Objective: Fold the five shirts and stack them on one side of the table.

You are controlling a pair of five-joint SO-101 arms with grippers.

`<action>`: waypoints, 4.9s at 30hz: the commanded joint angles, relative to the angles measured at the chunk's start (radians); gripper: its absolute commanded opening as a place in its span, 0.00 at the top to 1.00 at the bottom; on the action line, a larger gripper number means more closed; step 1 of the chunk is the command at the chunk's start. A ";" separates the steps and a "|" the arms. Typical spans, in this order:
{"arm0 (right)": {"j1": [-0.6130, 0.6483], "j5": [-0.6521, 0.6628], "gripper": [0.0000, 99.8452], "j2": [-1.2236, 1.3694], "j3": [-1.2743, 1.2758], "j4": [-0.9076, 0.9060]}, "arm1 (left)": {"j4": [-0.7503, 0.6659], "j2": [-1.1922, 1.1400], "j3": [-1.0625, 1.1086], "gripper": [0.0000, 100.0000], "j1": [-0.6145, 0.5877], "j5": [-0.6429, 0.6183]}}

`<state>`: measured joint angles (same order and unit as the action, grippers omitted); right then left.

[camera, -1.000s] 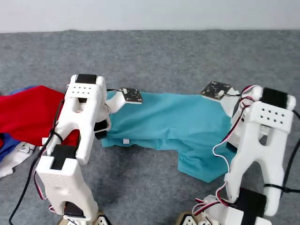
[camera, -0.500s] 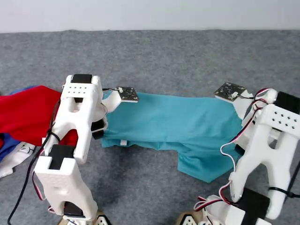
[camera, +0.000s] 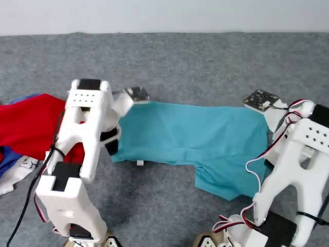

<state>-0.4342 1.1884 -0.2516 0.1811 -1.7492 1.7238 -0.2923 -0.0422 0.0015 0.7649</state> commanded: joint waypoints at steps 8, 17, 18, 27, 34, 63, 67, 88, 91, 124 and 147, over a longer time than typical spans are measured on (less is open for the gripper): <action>0.180 -0.448 0.99 0.143 -0.061 0.355 | -0.290 -0.011 -0.243 0.96 0.032 -0.479; 0.245 -0.666 0.98 0.430 -0.061 0.656 | -0.399 -0.313 -0.245 0.99 0.077 -0.500; 0.243 -0.664 0.98 0.458 -0.061 0.673 | -0.402 -0.338 -0.246 0.99 0.064 -0.500; 0.180 -0.666 0.98 0.550 -0.064 0.691 | -0.272 -0.379 -0.340 0.99 0.003 -0.496; 0.236 -0.671 0.98 0.357 -0.098 0.510 | -0.117 -0.229 -0.484 0.99 0.058 -0.499; 0.150 -0.674 0.98 -0.725 -0.110 0.024 | 0.015 -0.255 -0.423 0.98 0.752 -0.480; 0.150 -0.672 0.98 -0.789 -0.104 0.024 | 0.015 -0.304 -0.423 0.97 0.865 -0.422; 0.150 -0.672 0.98 -0.808 -0.078 0.025 | -0.006 -0.531 -0.769 0.84 0.987 -0.423; 0.150 -0.672 0.98 -0.806 -0.078 0.027 | -0.006 -0.577 -0.843 0.84 0.996 -0.423; 0.150 -0.664 0.98 -0.806 -0.020 0.036 | 0.031 -0.663 -1.050 0.85 1.043 -0.434; 0.254 -0.669 0.98 -0.806 -0.018 0.035 | -0.023 -0.766 -1.058 0.92 1.036 -0.476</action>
<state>-0.1872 0.5209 -1.0648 0.1657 -1.7215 1.7039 -1.0794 -1.0564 1.0449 0.2938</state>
